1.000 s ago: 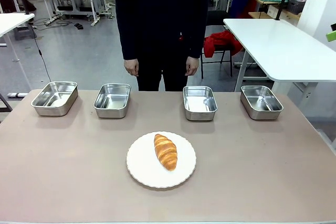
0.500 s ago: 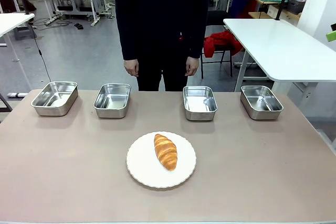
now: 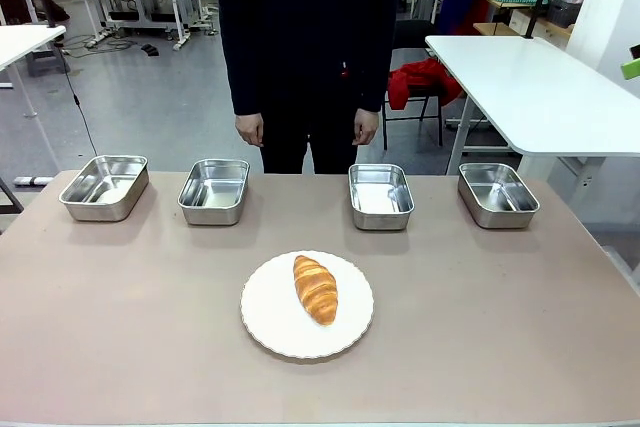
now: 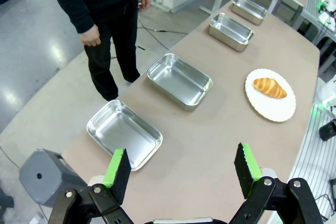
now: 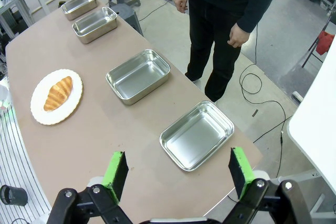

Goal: Place the bread in the container.
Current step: Place the Butter Roll into the Airtight Container indicated by the human.

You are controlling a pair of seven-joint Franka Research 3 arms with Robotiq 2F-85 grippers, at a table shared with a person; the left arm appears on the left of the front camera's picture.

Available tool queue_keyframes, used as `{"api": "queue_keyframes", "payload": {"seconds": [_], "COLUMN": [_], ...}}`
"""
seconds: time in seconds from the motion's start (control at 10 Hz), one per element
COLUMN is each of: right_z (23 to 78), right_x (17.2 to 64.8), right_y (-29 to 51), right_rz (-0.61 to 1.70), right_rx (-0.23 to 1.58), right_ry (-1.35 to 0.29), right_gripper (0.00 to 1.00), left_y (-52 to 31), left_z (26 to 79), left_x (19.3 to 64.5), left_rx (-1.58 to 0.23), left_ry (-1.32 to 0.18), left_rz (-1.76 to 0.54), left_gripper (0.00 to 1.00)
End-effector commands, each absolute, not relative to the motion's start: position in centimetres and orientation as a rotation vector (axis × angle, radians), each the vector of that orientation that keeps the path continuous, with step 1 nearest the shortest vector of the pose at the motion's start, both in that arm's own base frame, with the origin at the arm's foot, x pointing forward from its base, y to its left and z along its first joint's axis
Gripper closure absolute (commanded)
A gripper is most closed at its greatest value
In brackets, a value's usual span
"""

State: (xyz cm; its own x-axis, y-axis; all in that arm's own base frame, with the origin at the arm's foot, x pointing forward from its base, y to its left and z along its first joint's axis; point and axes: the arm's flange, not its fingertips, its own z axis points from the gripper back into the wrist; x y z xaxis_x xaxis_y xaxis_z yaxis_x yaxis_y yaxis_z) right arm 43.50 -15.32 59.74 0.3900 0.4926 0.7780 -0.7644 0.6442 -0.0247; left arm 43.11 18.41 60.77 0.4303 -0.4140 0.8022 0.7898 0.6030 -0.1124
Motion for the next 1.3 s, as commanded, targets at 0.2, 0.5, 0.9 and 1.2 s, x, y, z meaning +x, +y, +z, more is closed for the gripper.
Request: {"api": "queue_keyframes", "payload": {"seconds": [0.2, 0.5, 0.9, 1.2], "right_z": [59.77, 59.77, 59.77, 59.77], "right_x": [43.61, 43.61, 43.61, 43.61], "right_y": [-15.27, -15.27, -15.27, -15.27], "right_rz": [0.823, 0.823, 0.823, 0.823], "right_rx": [0.371, 0.371, 0.371, 0.371], "right_ry": [-0.855, -0.855, -0.855, -0.855], "right_gripper": [0.00, 0.00, 0.00, 0.00], "left_y": [18.38, 18.38, 18.38, 18.38], "left_z": [60.81, 60.81, 60.81, 60.81], "left_x": [42.91, 42.91, 42.91, 42.91], "left_rx": [-0.527, -0.527, -0.527, -0.527], "left_ry": [-0.825, -0.825, -0.825, -0.825], "left_rz": [-0.811, -0.811, -0.811, -0.811], "left_gripper": [0.00, 0.00, 0.00, 0.00]}}
